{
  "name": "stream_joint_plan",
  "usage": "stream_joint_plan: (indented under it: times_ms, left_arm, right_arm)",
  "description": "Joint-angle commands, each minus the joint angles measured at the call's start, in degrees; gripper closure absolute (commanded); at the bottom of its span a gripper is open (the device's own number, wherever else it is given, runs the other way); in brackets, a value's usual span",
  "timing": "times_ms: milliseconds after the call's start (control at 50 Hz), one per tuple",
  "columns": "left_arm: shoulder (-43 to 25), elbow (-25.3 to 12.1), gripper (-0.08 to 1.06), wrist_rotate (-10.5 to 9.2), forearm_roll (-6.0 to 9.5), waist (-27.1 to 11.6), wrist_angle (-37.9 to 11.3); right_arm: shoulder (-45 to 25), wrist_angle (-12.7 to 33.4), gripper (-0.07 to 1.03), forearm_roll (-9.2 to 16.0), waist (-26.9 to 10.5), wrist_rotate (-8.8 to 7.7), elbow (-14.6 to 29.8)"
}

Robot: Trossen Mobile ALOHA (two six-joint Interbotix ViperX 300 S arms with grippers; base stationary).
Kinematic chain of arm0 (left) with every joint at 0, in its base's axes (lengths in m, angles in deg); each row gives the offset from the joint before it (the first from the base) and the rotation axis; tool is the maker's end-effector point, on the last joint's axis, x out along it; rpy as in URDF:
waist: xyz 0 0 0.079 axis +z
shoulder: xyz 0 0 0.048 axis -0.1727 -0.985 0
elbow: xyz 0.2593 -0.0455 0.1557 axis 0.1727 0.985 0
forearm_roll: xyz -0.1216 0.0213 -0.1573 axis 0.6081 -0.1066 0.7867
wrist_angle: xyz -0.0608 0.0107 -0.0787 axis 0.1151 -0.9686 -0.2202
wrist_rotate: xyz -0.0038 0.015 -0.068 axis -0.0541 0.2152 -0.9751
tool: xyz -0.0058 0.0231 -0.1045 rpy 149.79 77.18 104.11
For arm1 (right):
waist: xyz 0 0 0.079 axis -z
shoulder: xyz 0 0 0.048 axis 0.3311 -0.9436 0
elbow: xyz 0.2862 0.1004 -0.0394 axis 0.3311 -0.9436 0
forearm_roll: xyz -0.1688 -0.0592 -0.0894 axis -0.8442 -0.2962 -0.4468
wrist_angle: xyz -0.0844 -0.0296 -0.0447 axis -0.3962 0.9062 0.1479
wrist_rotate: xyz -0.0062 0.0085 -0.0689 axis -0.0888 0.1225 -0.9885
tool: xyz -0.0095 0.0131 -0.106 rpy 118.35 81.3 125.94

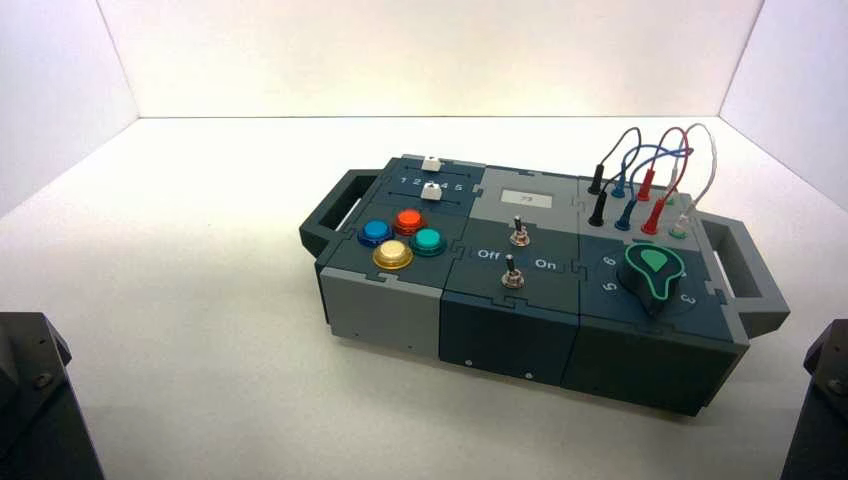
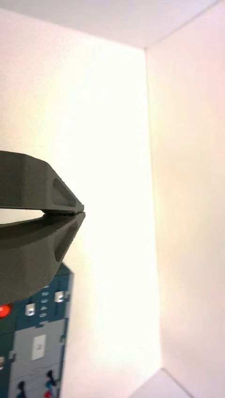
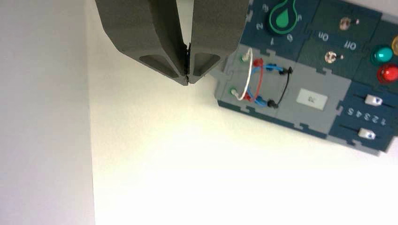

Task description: Turn the knob to position 6.

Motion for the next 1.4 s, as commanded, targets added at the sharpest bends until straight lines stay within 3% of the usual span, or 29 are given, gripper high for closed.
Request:
stream_joint_plan:
  times_ms: [20, 200, 1000, 1400]
  left_arm:
    - [-2.2, -1.93, 1.0, 0.35, 0.09, -0.79, 0.18]
    - [-2.29, -1.76, 1.01, 0.62, 0.09, -0.79, 0.35]
    - [-4.92, -3.34, 1.01, 1.58, 0.09, -0.79, 0.79]
    - [-4.92, -4.75, 1.01, 1.76, 0.09, -0.79, 0.7]
  right_arm:
    - [-5.98, 5.27, 0.98, -0.7, 0.0, -1.76, 4.31]
    - [-10.81, 7.47, 0.98, -1.76, 0.18, -2.99, 2.64]
    - [-28.39, -11.78, 0.98, 0.44, 0.18, -1.85, -4.31]
    - [-36.12, -13.36, 0.98, 1.85, 0.09, -1.41, -2.2]
